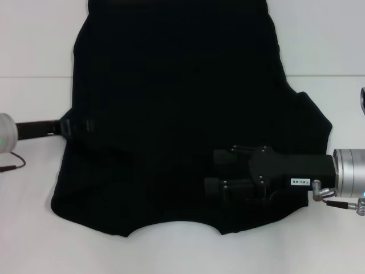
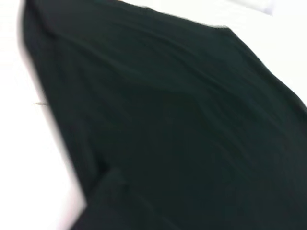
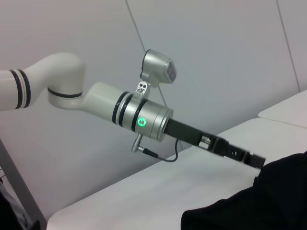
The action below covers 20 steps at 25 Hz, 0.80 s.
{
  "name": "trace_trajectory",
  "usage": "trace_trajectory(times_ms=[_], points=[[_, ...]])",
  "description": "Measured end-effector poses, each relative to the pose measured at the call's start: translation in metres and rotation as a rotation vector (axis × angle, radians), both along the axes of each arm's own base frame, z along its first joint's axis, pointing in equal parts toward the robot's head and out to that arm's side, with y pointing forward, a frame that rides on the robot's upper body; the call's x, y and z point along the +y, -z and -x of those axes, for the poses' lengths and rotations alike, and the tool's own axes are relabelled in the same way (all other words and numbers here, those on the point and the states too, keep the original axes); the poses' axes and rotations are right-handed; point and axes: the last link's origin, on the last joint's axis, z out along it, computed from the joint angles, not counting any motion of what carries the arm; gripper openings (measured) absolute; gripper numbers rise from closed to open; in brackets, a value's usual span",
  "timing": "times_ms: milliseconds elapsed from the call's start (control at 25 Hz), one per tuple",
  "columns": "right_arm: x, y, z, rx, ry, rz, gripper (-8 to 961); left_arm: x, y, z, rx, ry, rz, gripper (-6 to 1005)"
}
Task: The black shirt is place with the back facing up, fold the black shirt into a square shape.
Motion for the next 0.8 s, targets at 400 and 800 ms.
trace_trajectory(times_ms=[400,800], points=[[0.003,0.001,0.002,-0.001,0.022,0.006,880,0.013,0.003,0.02,-0.02,-0.193,-0.121,748],[0.007,0.0,0.005,0.01,0.024,-0.008,880,0.02,0.017,0.019,-0.029,-0.227,-0.121,952]])
